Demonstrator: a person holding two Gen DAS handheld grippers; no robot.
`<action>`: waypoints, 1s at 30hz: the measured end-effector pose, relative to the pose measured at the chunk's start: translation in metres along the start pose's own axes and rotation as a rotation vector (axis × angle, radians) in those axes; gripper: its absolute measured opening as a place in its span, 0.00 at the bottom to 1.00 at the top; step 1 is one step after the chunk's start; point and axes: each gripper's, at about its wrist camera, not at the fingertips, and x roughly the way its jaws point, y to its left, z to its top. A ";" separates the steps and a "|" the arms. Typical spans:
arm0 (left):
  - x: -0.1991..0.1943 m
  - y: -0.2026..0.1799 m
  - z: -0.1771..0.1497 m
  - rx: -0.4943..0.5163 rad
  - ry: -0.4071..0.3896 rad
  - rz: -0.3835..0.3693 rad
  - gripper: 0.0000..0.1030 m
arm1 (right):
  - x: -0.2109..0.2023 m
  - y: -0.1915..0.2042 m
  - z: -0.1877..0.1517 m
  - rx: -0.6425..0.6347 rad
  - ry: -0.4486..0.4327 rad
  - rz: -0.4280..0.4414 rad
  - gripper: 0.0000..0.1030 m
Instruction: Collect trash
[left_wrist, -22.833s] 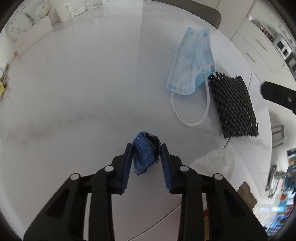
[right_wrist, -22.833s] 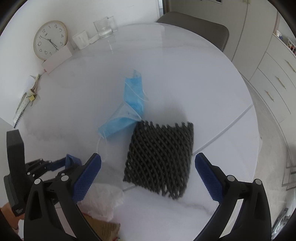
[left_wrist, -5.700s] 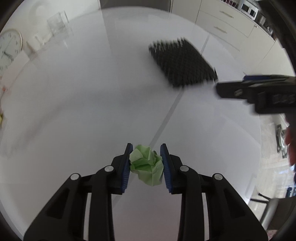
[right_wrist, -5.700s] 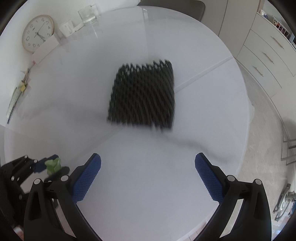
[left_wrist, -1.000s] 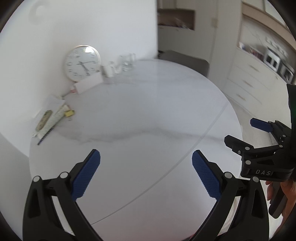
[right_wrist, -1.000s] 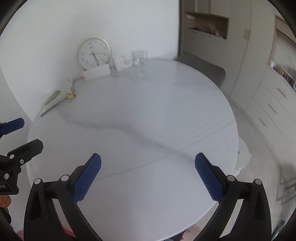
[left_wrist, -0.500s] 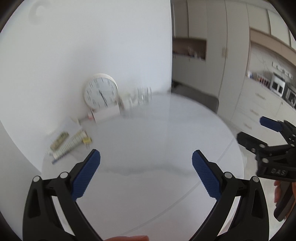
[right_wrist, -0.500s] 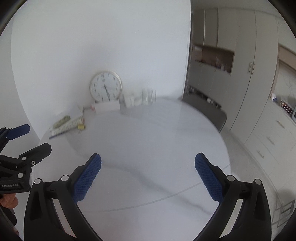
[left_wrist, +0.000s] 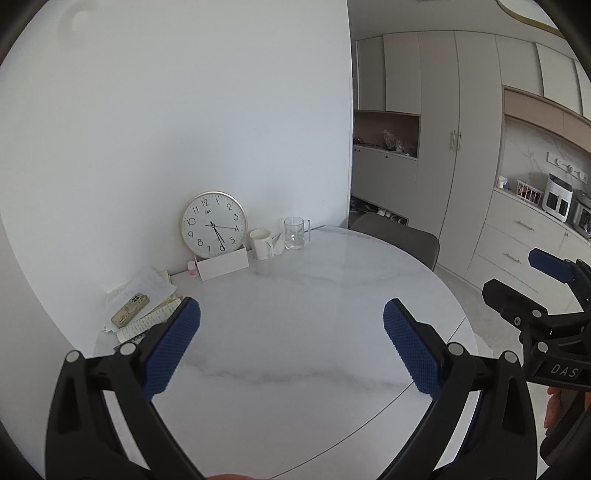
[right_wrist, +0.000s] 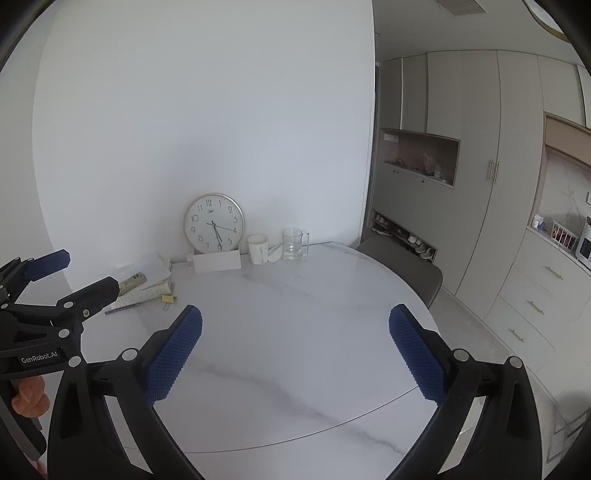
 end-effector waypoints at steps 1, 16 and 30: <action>0.002 0.001 -0.002 -0.002 0.004 -0.001 0.92 | 0.000 -0.001 -0.001 0.002 0.002 0.001 0.98; 0.011 -0.002 -0.013 -0.003 0.048 -0.011 0.92 | 0.006 -0.009 -0.012 0.027 0.042 -0.015 0.98; 0.018 -0.002 -0.012 -0.004 0.062 -0.024 0.92 | 0.011 -0.011 -0.012 0.030 0.055 -0.024 0.98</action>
